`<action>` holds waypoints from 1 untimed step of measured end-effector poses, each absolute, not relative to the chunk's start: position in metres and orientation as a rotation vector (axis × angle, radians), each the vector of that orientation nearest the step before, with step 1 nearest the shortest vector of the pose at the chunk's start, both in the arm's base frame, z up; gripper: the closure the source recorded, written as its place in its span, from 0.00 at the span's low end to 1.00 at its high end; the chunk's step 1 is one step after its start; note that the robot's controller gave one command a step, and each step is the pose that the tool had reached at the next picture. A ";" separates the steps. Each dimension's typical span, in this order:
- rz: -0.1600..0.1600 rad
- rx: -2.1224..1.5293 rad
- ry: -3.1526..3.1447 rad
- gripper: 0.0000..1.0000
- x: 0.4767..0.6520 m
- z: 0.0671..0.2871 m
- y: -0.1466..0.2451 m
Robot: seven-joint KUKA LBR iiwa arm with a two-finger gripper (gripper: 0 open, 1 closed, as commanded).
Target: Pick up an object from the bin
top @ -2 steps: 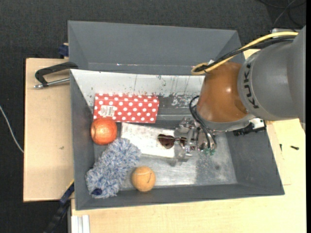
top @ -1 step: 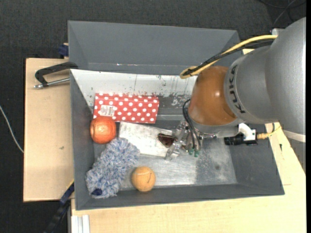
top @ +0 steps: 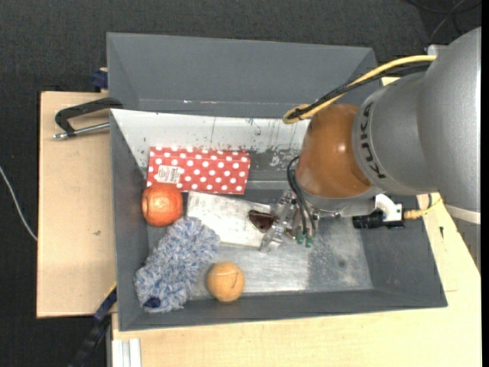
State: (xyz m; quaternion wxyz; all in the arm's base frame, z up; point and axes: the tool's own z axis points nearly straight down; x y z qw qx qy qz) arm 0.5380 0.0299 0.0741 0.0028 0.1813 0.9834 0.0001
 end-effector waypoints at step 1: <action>0.006 0.422 3.100 1.00 0.532 0.263 0.040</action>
Offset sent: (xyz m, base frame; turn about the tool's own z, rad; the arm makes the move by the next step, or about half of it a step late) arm 0.0000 0.0000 0.0000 0.0000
